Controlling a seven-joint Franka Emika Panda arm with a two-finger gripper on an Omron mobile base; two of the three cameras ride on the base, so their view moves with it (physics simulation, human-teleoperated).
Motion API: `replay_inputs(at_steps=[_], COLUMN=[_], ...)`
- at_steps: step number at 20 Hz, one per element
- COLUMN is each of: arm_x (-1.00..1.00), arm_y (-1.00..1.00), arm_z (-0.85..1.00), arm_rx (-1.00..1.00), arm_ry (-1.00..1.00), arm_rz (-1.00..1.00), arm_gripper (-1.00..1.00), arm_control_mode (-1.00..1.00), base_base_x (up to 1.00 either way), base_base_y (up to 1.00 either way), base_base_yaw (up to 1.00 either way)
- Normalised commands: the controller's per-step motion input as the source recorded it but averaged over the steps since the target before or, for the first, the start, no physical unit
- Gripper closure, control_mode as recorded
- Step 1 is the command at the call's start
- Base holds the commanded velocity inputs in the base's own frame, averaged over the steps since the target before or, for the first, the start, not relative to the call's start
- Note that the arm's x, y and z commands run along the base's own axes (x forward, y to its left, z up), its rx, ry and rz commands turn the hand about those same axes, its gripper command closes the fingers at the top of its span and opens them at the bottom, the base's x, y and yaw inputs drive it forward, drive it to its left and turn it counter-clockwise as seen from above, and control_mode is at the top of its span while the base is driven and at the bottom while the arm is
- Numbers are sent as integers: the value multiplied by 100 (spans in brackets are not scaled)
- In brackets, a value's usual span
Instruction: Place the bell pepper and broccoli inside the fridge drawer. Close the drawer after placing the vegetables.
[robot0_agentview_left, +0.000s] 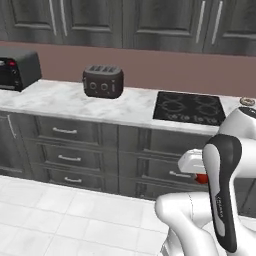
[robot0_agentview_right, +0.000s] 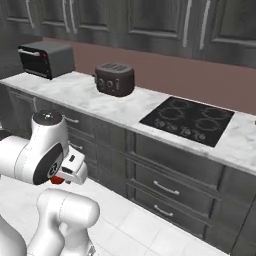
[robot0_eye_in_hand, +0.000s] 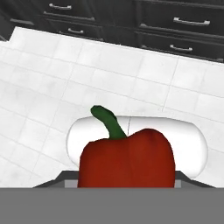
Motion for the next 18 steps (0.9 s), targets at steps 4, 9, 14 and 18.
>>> replay_inputs(at_steps=[4,9,14,18], arm_x=[0,0,0,0], arm_y=[0,0,0,0], arm_z=[0,0,0,0], arm_rx=[0,0,0,0], arm_ry=[0,0,0,0], arm_rz=[0,0,0,0], arm_gripper=[100,100,100,100], arm_control_mode=[100,100,100,100], base_base_x=[35,44,36,44], base_base_y=[100,100,100,100], base_base_yaw=[37,36,35,22])
